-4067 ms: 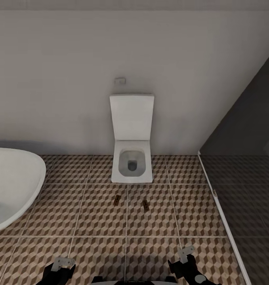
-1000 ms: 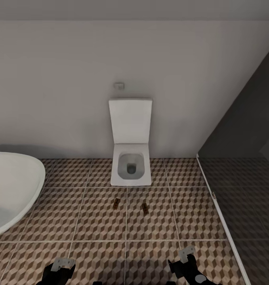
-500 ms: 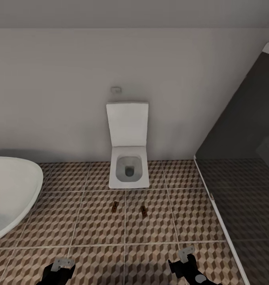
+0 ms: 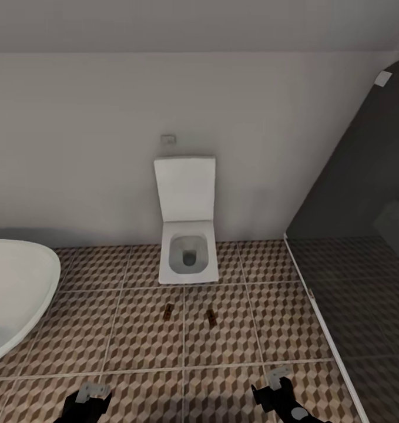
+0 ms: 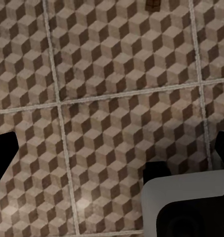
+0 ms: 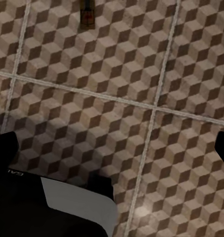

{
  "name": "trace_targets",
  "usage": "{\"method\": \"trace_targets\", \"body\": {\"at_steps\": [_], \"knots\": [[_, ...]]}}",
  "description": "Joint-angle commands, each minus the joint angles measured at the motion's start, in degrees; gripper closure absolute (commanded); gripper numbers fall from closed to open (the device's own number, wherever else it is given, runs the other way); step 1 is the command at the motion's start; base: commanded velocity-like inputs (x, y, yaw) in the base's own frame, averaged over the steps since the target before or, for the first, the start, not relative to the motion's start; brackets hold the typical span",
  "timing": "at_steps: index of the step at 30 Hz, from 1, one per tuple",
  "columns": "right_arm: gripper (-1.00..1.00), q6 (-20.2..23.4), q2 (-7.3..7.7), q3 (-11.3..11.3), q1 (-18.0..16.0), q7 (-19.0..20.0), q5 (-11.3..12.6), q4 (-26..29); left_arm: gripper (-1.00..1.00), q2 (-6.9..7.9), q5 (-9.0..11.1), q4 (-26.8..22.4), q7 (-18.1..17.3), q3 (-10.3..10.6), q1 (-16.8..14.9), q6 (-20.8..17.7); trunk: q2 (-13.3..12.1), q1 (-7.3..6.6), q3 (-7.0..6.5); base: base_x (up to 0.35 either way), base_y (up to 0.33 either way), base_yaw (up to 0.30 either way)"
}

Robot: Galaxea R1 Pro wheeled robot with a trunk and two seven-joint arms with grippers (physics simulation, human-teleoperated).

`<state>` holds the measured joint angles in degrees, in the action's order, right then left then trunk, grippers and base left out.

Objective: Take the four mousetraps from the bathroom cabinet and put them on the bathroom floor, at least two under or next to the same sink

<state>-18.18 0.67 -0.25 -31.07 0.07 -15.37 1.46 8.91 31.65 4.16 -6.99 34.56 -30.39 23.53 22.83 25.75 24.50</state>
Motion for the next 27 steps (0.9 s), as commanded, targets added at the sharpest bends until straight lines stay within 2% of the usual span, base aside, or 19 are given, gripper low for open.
{"method": "trace_targets", "body": {"at_steps": [1,6,10,27], "knots": [[-1.0,-0.19,0.05,-0.22,-0.06,0.01,0.02,-0.07,-1.0,-0.03,0.61,0.23,-0.48,0.33,-0.08,0.28,0.09,0.03,-0.02,0.0,0.0,-0.064],[-1.0,-0.19,0.23,-0.75,-0.06,-0.05,1.84,-0.06,-1.0,-0.03,0.61,0.23,-0.48,0.33,-0.06,0.28,0.09,0.03,-0.48,0.0,0.0,-0.064],[-1.0,-0.19,0.49,-0.85,-0.07,-0.06,2.43,-0.07,-1.0,0.0,0.61,0.23,-0.48,0.33,-0.06,0.28,0.09,0.03,-0.85,0.0,0.0,-0.064],[-1.0,-0.19,0.53,-0.81,-0.04,-0.15,2.71,-0.14,-1.0,0.06,0.61,0.23,-0.39,0.33,-0.06,0.28,0.09,0.03,-2.38,0.0,0.0,-0.036]]}}
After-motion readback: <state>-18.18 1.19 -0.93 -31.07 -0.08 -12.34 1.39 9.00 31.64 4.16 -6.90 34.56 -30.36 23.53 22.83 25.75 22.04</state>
